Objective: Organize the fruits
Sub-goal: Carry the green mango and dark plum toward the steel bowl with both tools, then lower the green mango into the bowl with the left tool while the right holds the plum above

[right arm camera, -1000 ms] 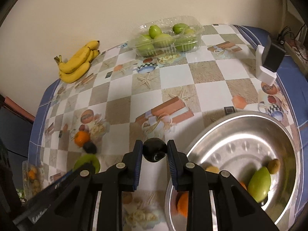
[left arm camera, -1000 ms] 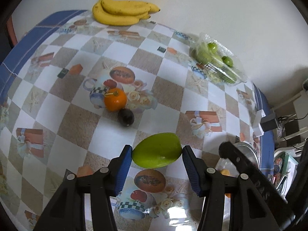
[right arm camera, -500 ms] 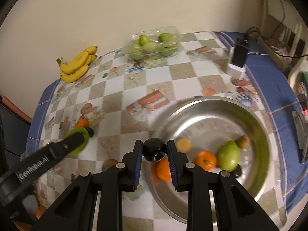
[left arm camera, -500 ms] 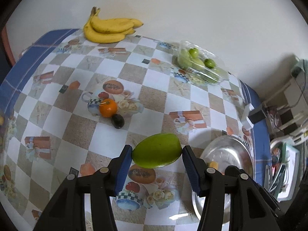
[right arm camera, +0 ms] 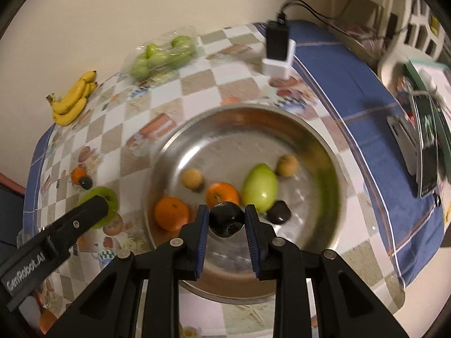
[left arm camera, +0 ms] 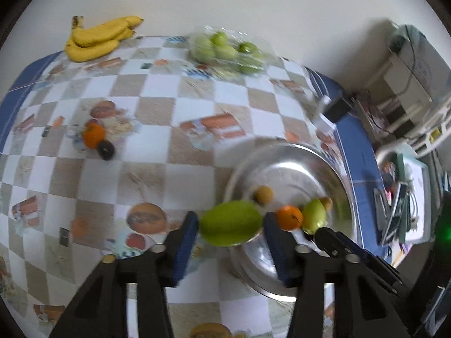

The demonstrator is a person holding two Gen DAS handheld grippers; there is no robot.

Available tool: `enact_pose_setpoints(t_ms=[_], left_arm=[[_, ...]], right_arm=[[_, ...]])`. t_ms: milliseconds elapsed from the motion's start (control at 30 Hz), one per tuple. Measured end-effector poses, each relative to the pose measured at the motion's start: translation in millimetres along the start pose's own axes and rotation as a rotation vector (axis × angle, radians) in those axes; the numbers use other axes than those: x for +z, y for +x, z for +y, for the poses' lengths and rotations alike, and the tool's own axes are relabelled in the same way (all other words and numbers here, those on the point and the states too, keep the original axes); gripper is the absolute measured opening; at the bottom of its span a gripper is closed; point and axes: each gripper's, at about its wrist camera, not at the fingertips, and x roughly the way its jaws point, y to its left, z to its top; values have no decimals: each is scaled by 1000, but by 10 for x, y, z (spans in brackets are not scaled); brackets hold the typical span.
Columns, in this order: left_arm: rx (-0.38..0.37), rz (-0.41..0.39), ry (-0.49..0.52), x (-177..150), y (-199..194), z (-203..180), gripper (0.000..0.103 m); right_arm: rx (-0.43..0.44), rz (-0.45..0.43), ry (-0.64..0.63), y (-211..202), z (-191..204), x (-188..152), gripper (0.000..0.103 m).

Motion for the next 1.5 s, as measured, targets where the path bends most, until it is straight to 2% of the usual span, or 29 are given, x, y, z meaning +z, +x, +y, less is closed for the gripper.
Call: enact_pose_setpoints(t_ms=[167, 300, 433, 700, 800, 967, 1133, 1367, 1500], left_arm=[[-15, 16, 42, -64, 25, -145, 47], [-37, 33, 16, -69, 58, -92, 47], [-41, 30, -56, -26, 53, 129, 47], [-18, 39, -253, -11, 39, 872, 47], [1, 41, -280, -44, -2, 1058, 47], [37, 69, -258, -135, 20, 1122, 49], [0, 118, -211, -261, 96, 982, 54], [33, 169, -65, -371, 243, 675, 66], [56, 190, 1, -405, 329, 564, 68]], right_arm=[[-11, 28, 19, 54, -114, -70, 27], [-9, 53, 21, 118, -126, -94, 27], [-11, 74, 14, 182, -115, -97, 27], [-7, 86, 12, 213, -101, -116, 27], [-4, 94, 11, 230, -92, -118, 27], [2, 100, 10, 250, -88, -120, 27], [5, 107, 17, 255, -84, -154, 27], [13, 111, 17, 243, -73, -234, 27], [20, 114, 20, 245, -80, -252, 27]])
